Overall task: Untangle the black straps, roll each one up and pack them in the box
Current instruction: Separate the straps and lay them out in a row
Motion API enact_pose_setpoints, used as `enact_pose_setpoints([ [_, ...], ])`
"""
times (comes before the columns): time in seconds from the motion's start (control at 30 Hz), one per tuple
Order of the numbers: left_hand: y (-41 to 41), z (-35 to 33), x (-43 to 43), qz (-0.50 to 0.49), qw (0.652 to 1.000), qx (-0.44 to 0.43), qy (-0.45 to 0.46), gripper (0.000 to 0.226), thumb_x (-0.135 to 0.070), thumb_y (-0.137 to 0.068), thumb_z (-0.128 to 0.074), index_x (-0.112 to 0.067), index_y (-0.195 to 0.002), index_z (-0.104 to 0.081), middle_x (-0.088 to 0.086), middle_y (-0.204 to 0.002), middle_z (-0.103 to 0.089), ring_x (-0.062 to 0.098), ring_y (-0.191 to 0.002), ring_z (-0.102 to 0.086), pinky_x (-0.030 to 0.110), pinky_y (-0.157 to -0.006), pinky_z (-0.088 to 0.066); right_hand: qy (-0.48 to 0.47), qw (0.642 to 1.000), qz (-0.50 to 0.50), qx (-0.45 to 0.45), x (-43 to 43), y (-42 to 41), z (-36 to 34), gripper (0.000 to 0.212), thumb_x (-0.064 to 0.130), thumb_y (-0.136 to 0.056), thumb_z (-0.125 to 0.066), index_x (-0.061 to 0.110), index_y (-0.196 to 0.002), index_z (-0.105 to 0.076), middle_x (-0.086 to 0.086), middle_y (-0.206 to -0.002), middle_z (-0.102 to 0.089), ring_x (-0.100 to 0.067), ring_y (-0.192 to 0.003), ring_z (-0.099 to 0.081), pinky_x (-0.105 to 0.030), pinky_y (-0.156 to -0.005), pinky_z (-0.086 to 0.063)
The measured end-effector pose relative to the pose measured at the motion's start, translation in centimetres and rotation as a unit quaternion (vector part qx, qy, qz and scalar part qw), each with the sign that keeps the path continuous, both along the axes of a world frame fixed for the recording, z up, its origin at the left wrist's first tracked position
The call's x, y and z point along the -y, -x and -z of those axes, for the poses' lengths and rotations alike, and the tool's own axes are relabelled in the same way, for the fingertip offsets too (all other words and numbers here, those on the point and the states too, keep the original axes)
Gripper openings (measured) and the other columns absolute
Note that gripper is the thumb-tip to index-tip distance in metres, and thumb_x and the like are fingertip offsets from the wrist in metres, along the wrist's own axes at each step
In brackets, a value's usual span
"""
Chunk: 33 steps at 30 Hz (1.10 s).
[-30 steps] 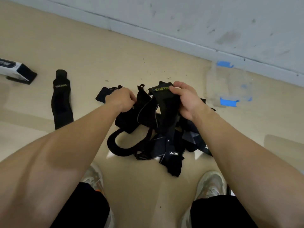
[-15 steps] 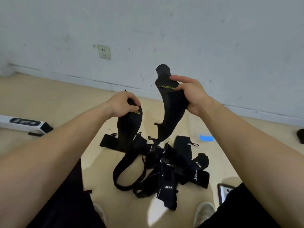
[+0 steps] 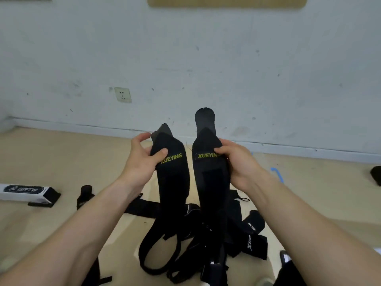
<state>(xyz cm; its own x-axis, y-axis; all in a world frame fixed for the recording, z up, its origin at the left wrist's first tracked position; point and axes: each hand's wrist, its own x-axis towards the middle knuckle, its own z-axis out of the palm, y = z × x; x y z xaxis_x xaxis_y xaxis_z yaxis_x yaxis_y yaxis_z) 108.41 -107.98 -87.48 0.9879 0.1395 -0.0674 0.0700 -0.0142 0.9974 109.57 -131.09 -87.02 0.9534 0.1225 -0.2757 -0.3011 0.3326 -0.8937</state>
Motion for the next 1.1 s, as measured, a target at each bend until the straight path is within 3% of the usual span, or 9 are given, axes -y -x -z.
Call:
enact_pose_setpoints([
  [0.07, -0.4, 0.0, 0.6, -0.01, 0.998, -0.022, 0.06, 0.053, -0.007, -0.098, -0.067, -0.015, -0.144, -0.041, 0.003, -0.107, -0.079, 0.021, -0.098, -0.075, 0.039, -0.091, -0.057, 0.031, 0.999, -0.02, -0.004, -0.3, -0.1, 0.2, 0.033, -0.004, -0.09, -0.045, 0.004, -0.111, -0.069, -0.001, -0.075, -0.062, -0.016, -0.056, -0.051, -0.025, -0.051, -0.041],
  [0.13, -0.7, -0.1, 1.1, 0.011, 0.996, -0.031, 0.084, 0.042, -0.01, -0.099, -0.065, -0.009, -0.139, -0.054, 0.004, -0.109, -0.079, 0.018, -0.097, -0.076, 0.035, -0.086, -0.057, 0.034, 0.999, -0.032, -0.003, -0.5, -0.5, 0.1, 0.026, -0.004, -0.09, -0.042, 0.007, -0.105, -0.061, 0.001, -0.067, -0.037, -0.011, -0.048, -0.027, -0.023, -0.044, -0.022],
  [0.2, -0.9, 0.1, 1.4, 0.047, 0.996, -0.035, 0.069, 0.029, -0.013, -0.102, -0.062, -0.011, -0.13, -0.065, 0.004, -0.109, -0.079, 0.014, -0.092, -0.075, 0.033, -0.084, -0.056, 0.036, 0.999, -0.039, 0.005, -0.4, -0.6, 0.1, 0.028, -0.004, -0.091, -0.041, 0.009, -0.106, -0.061, 0.001, -0.066, -0.034, -0.011, -0.048, -0.023, -0.024, -0.045, -0.017],
  [0.43, -1.4, 0.4, 2.2, 0.059, 0.997, -0.035, 0.041, 0.027, -0.026, -0.108, -0.051, -0.015, -0.108, -0.075, -0.006, -0.083, -0.076, 0.004, -0.07, -0.068, 0.021, -0.067, -0.056, 0.111, 0.99, -0.06, 0.07, -0.6, -1.3, 0.4, 0.019, 0.013, -0.102, -0.057, 0.004, -0.114, -0.07, 0.007, -0.06, -0.055, -0.007, -0.045, -0.035, -0.022, -0.048, -0.026],
  [0.57, -1.4, 0.3, 1.9, 0.072, 0.996, -0.035, 0.042, 0.031, -0.029, -0.108, -0.049, -0.017, -0.105, -0.078, -0.003, -0.096, -0.079, 0.007, -0.081, -0.071, 0.024, -0.072, -0.056, 0.142, 0.984, -0.06, 0.089, -1.1, -1.1, 0.3, 0.013, 0.013, -0.098, -0.064, 0.005, -0.104, -0.072, 0.007, -0.062, -0.064, -0.004, -0.045, -0.044, -0.02, -0.05, -0.035],
  [0.7, -1.2, 0.3, 2.0, 0.094, 0.994, -0.032, 0.046, 0.032, -0.024, -0.109, -0.047, -0.015, -0.104, -0.078, -0.003, -0.095, -0.077, 0.006, -0.084, -0.07, 0.019, -0.065, -0.053, 0.164, 0.98, -0.053, 0.097, -2.0, -0.9, 0.3, 0.008, 0.015, -0.091, -0.073, 0.011, -0.098, -0.075, -0.001, -0.075, -0.073, -0.007, -0.052, -0.054, -0.023, -0.055, -0.04],
  [0.83, -0.9, 0.3, 2.0, 0.111, 0.991, -0.032, 0.065, 0.032, -0.021, -0.108, -0.046, -0.012, -0.112, -0.077, 0.006, -0.113, -0.077, 0.012, -0.098, -0.07, 0.025, -0.073, -0.055, 0.174, 0.98, -0.04, 0.092, -2.8, -0.5, 0.3, 0.009, 0.018, -0.09, -0.075, 0.013, -0.097, -0.076, -0.004, -0.077, -0.074, -0.011, -0.06, -0.057, -0.03, -0.063, -0.041],
  [0.97, -0.6, 0.2, 2.0, 0.113, 0.99, -0.042, 0.075, 0.029, -0.02, -0.104, -0.051, -0.012, -0.107, -0.079, 0.003, -0.103, -0.075, 0.013, -0.092, -0.066, 0.032, -0.08, -0.055, 0.171, 0.982, -0.024, 0.081, -3.3, -0.1, 0.1, 0.01, 0.018, -0.089, -0.076, 0.012, -0.097, -0.077, -0.001, -0.076, -0.075, -0.011, -0.063, -0.059, -0.033, -0.07, -0.043],
  [1.1, -0.3, 0.1, 1.9, 0.106, 0.992, -0.046, 0.055, 0.027, -0.019, -0.101, -0.055, -0.007, -0.107, -0.078, 0.002, -0.095, -0.072, 0.014, -0.085, -0.062, 0.028, -0.074, -0.052, 0.188, 0.98, -0.017, 0.068, -3.5, 0.3, -0.2, 0.014, 0.02, -0.088, -0.078, 0.01, -0.098, -0.077, 0.0, -0.075, -0.076, -0.009, -0.059, -0.06, -0.031, -0.067, -0.045],
])
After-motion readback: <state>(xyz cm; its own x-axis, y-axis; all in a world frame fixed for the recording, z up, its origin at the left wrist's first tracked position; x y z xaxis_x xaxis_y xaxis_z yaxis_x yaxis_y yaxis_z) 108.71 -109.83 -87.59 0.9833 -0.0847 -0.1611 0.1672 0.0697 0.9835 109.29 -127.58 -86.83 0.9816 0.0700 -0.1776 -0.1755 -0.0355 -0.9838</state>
